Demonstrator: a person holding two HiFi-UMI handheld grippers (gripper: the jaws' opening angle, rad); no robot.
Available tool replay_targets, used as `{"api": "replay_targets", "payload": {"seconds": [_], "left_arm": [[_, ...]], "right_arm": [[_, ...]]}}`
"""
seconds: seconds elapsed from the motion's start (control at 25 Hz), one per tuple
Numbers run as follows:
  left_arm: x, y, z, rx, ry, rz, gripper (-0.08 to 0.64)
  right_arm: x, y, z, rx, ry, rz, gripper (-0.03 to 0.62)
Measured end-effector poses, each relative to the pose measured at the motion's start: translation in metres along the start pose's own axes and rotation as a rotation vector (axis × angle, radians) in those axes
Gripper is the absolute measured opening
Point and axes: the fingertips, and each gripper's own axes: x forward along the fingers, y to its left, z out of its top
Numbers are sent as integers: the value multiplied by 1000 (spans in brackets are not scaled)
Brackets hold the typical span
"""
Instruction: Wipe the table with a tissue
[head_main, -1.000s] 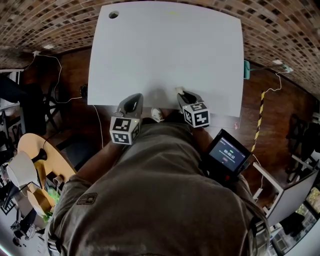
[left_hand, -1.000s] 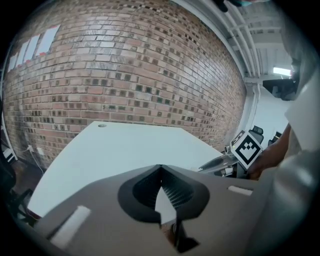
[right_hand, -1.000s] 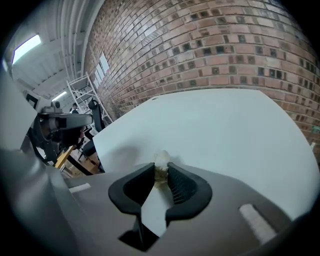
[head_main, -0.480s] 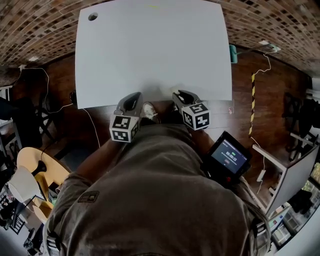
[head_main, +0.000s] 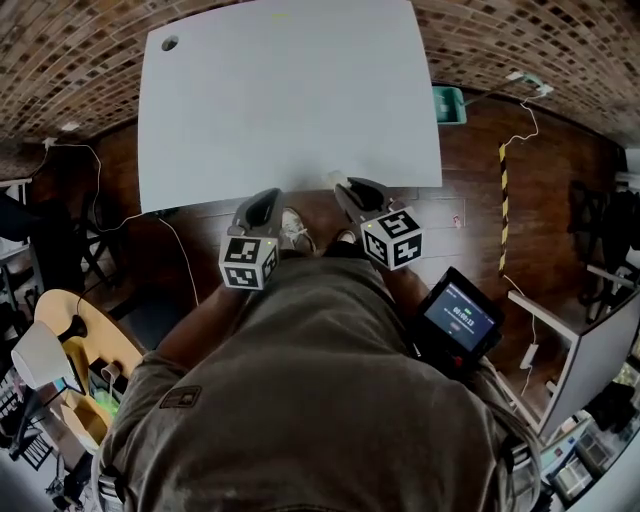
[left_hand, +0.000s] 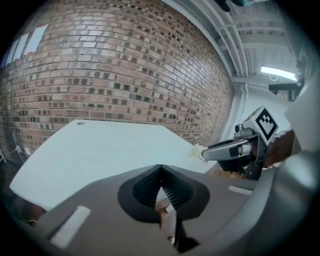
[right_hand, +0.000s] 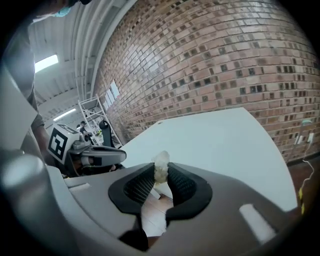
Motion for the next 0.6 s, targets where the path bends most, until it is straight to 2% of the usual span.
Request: {"api": "replay_targets", "payload": {"seconds": [0.4, 0.6], "left_arm": [[-31, -73, -14, -1, -41, 72, 2], [-45, -94, -10, 2, -99, 75, 2]], "right_arm": [[-66, 6, -19, 8, -83, 106, 94], [-87, 16, -22, -46, -112, 115, 94]]}}
